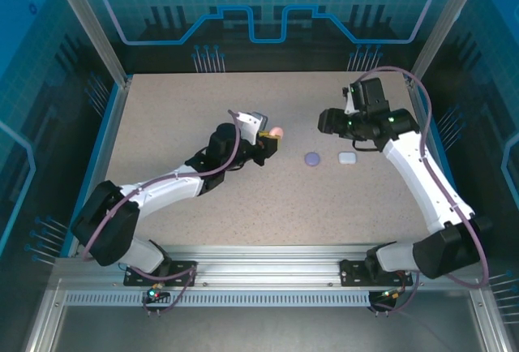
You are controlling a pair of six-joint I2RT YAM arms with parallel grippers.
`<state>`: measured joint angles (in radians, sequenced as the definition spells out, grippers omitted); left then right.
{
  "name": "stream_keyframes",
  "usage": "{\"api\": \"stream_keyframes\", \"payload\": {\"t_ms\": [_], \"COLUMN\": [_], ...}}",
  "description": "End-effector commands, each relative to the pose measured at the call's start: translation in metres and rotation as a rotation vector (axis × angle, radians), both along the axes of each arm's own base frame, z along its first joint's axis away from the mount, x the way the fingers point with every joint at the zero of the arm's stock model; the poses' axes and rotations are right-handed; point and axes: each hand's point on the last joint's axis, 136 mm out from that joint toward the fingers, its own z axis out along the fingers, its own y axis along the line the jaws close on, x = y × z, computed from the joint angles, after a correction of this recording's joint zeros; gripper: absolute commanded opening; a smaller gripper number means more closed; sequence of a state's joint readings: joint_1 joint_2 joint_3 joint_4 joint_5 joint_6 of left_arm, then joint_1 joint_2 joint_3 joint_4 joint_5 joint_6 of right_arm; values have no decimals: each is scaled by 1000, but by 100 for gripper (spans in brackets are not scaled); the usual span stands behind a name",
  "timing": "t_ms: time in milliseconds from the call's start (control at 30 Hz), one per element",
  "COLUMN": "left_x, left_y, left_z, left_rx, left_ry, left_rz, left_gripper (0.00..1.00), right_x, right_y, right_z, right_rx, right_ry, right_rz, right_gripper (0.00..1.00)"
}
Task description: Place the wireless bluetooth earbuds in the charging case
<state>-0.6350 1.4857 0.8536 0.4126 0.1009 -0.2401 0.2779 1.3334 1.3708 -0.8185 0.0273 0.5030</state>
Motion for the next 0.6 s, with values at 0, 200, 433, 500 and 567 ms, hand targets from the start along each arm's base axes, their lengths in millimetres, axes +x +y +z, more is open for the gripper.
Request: {"api": "stream_keyframes", "payload": {"t_ms": [0, 200, 433, 500, 567], "left_x": [0, 0, 3, 5, 8], "left_y": [5, 0, -11, -13, -16], "left_z": [-31, -72, -108, -116, -123], "left_rx": [-10, 51, 85, 94, 107], "left_ry": [157, 350, 495, 521, 543], "left_rz": [55, 72, 65, 69, 71], "left_gripper": [0, 0, 0, 0, 0], "right_x": [-2, -16, -22, -23, -25], "right_y": [-16, -24, -24, -24, -25], "right_z": [-1, -24, -34, -37, -38], "right_rx": [-19, -27, -14, -10, -13], "right_ry": [-57, -23, -9, -6, -1], "right_rz": [-30, -46, -56, -60, -61], "right_gripper": [67, 67, 67, 67, 67]}}
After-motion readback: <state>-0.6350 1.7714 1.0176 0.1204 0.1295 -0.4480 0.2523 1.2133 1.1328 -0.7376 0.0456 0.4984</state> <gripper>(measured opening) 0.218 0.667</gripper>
